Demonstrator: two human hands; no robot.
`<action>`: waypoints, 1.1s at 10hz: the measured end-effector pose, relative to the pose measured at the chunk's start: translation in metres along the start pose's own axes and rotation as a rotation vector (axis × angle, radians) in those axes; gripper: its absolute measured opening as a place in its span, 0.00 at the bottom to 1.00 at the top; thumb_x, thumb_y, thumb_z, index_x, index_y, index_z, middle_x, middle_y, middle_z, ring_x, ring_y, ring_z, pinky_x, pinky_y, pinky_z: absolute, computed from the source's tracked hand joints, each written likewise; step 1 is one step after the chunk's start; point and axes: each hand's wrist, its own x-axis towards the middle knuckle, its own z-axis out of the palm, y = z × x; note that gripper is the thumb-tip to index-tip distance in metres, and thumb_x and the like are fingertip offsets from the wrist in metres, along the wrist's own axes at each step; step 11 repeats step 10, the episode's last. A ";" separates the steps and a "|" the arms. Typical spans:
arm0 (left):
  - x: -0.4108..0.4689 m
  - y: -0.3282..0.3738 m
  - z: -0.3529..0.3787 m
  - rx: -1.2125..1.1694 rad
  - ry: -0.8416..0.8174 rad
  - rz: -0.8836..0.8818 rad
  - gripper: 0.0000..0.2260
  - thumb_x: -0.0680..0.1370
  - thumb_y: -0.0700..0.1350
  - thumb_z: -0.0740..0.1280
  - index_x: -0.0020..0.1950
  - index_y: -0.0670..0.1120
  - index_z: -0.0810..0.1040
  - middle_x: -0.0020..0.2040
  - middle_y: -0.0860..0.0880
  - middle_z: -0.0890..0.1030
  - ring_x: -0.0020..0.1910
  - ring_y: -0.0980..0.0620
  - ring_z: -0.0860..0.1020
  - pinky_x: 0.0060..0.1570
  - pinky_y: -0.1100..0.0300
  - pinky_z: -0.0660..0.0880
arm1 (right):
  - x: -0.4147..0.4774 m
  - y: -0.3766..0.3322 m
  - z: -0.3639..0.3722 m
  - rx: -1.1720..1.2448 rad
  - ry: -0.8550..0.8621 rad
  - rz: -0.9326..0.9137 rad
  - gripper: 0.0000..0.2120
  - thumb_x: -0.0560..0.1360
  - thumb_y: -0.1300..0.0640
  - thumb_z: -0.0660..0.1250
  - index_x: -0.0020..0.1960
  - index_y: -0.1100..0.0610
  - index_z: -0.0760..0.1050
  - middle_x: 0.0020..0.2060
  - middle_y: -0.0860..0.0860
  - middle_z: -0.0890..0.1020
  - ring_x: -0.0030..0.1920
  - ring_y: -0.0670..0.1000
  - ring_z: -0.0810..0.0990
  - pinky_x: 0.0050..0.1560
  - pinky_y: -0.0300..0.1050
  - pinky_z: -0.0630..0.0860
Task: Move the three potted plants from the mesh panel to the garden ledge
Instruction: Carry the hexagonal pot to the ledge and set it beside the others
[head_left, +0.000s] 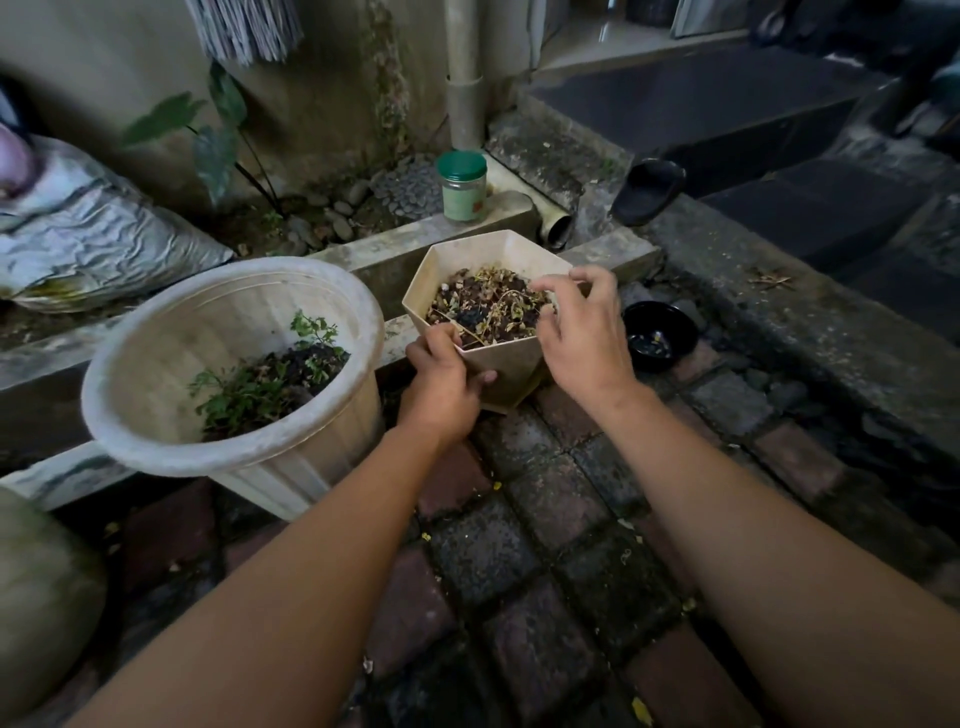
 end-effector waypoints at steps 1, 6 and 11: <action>-0.001 -0.003 -0.005 -0.006 -0.035 0.007 0.24 0.82 0.51 0.69 0.70 0.46 0.60 0.69 0.38 0.65 0.62 0.37 0.75 0.59 0.48 0.73 | -0.007 -0.004 -0.002 -0.113 -0.036 -0.242 0.09 0.80 0.50 0.69 0.56 0.53 0.82 0.57 0.56 0.80 0.65 0.61 0.74 0.64 0.57 0.71; -0.009 0.000 0.000 0.114 0.141 0.105 0.19 0.82 0.46 0.70 0.66 0.41 0.66 0.66 0.37 0.65 0.49 0.32 0.80 0.47 0.41 0.81 | 0.001 0.008 0.020 -0.026 -0.071 -0.274 0.07 0.75 0.67 0.66 0.40 0.62 0.81 0.37 0.56 0.73 0.42 0.63 0.77 0.68 0.66 0.68; -0.014 0.088 -0.088 -0.433 0.054 -0.352 0.28 0.77 0.36 0.70 0.70 0.44 0.58 0.66 0.40 0.71 0.66 0.43 0.75 0.64 0.56 0.75 | 0.058 -0.069 -0.096 -0.033 -0.400 -0.117 0.21 0.74 0.54 0.76 0.61 0.40 0.72 0.57 0.44 0.84 0.58 0.52 0.82 0.68 0.59 0.72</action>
